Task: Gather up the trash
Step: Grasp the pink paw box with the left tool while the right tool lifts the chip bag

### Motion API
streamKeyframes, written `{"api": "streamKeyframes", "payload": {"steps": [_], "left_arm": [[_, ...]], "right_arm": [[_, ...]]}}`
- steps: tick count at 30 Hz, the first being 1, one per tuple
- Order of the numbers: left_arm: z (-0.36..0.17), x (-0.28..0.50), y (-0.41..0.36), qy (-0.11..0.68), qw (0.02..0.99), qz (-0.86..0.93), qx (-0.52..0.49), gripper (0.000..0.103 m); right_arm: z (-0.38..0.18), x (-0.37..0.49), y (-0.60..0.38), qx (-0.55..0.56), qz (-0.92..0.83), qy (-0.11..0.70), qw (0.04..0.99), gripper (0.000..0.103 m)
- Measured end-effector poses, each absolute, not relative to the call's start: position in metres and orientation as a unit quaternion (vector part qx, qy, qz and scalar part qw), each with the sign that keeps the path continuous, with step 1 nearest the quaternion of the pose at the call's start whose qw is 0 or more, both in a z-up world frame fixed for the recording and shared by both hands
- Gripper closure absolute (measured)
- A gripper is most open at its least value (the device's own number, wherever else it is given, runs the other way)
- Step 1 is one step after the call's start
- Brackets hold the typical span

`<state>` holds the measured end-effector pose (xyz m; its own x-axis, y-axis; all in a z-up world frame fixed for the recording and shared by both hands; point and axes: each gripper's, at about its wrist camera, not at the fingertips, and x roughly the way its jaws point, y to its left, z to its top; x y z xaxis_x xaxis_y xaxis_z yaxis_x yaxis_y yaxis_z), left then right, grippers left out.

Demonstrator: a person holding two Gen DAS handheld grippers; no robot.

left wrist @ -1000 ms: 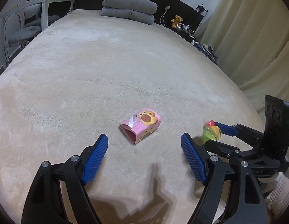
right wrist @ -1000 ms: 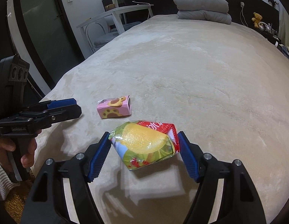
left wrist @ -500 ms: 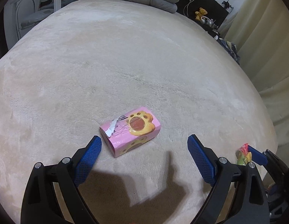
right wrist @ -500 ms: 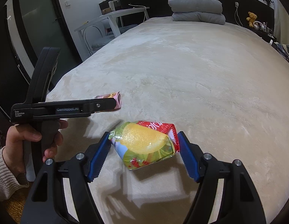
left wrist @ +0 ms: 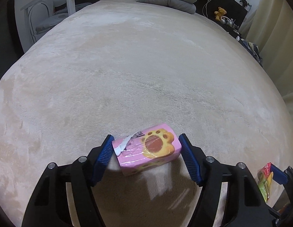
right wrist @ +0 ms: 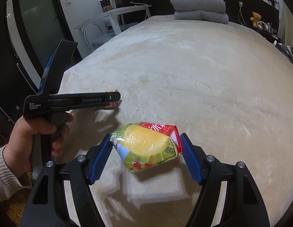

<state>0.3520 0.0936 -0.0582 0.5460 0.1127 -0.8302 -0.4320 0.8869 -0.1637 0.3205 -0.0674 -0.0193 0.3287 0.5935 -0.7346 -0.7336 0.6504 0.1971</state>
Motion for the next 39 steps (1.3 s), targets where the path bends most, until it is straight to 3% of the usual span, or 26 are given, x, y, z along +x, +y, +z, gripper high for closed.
{"api": "streamKeyframes", "payload": {"steps": [16, 27, 39], "left_arm": [[-0.033, 0.289, 0.092, 0.425, 0.875, 0.114, -0.202, 0.035], [0.002, 0.232, 0.061, 0.379, 0.908, 0.056, -0.168, 0.035], [0.006, 0.160, 0.031, 0.350, 0.921, 0.011, -0.171, 0.035]], "right_arm": [[-0.009, 0.302, -0.079, -0.068, 0.395, 0.401, 0.823, 0.031], [-0.008, 0.263, -0.096, -0.049, 0.390, 0.401, 0.827, 0.031], [-0.014, 0.207, -0.116, -0.034, 0.389, 0.407, 0.826, 0.031]]}}
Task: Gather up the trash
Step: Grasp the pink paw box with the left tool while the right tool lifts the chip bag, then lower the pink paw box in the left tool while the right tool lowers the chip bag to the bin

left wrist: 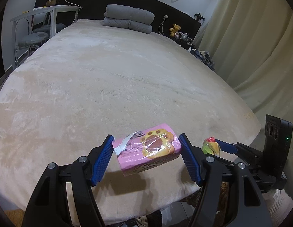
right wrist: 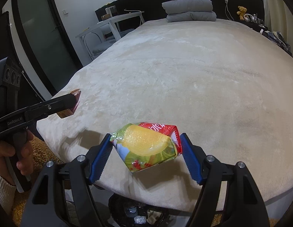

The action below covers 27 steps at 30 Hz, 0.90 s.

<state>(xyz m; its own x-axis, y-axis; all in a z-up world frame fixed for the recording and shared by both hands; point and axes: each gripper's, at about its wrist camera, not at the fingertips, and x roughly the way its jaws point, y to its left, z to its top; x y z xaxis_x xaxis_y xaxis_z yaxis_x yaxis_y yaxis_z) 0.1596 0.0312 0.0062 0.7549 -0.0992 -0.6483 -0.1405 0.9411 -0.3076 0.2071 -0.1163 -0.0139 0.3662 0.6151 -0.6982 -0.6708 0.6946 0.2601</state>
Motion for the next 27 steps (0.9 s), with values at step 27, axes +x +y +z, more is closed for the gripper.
{"api": "streamKeyframes", "payload": {"steps": [27], "left_arm": [[-0.038, 0.073, -0.007, 0.401, 0.900, -0.040, -0.168, 0.035]], "right_arm": [[-0.039, 0.122, -0.134, -0.030, 0.419, 0.449, 0.789, 0.031]]}}
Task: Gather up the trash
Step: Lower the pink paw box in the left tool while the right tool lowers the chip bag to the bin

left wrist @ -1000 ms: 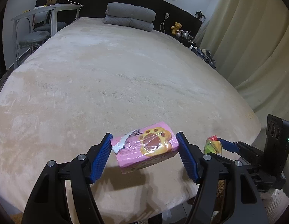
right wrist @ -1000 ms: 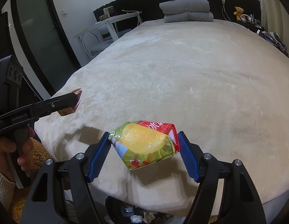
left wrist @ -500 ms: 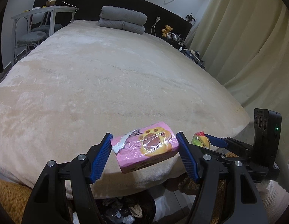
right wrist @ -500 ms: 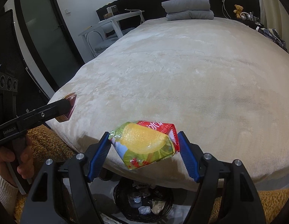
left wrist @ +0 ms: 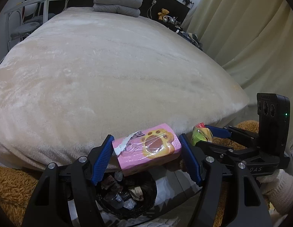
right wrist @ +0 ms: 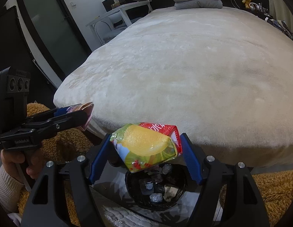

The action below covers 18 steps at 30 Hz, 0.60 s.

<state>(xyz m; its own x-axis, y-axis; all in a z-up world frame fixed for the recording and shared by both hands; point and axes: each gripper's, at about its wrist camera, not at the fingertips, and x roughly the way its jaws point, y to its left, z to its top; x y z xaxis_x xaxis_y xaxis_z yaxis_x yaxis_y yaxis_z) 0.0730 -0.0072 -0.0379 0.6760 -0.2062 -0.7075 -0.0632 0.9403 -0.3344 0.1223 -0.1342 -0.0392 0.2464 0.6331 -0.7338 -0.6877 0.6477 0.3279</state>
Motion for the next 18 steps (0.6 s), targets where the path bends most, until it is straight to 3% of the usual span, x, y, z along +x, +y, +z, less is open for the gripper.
{"api": "streamKeyframes", "payload": {"steps": [18], "left_arm": [[-0.109, 0.087, -0.021, 0.538, 0.820, -0.063, -0.186, 0.035]], "right_arm": [[-0.103, 0.133, -0.137, -0.007, 0.384, 0.599, 0.703, 0.031]]}}
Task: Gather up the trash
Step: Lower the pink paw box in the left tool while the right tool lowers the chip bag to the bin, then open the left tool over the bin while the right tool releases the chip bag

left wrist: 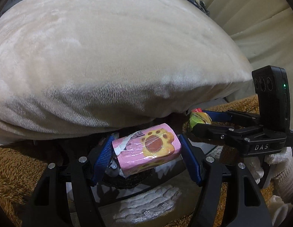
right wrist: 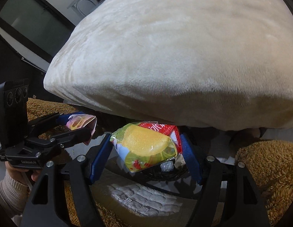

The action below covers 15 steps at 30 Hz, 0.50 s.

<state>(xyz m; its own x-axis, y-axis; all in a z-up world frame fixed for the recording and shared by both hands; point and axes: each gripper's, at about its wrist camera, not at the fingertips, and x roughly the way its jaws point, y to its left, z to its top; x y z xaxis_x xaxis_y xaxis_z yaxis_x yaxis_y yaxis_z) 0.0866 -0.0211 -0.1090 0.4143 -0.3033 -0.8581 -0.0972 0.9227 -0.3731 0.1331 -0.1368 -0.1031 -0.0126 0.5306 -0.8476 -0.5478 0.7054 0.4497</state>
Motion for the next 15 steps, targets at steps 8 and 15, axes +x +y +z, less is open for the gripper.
{"api": "streamKeyframes", "payload": {"steps": [8, 15], "left_arm": [[-0.144, 0.096, -0.024, 0.604, 0.771, -0.063, -0.194, 0.034], [-0.164, 0.098, -0.029, 0.644, 0.739, -0.059, -0.187, 0.034]], "right_arm": [[-0.137, 0.143, -0.131, 0.002, 0.343, 0.668, 0.660, 0.031], [-0.158, 0.144, -0.119, 0.004, 0.328, 0.707, 0.627, 0.031]]}}
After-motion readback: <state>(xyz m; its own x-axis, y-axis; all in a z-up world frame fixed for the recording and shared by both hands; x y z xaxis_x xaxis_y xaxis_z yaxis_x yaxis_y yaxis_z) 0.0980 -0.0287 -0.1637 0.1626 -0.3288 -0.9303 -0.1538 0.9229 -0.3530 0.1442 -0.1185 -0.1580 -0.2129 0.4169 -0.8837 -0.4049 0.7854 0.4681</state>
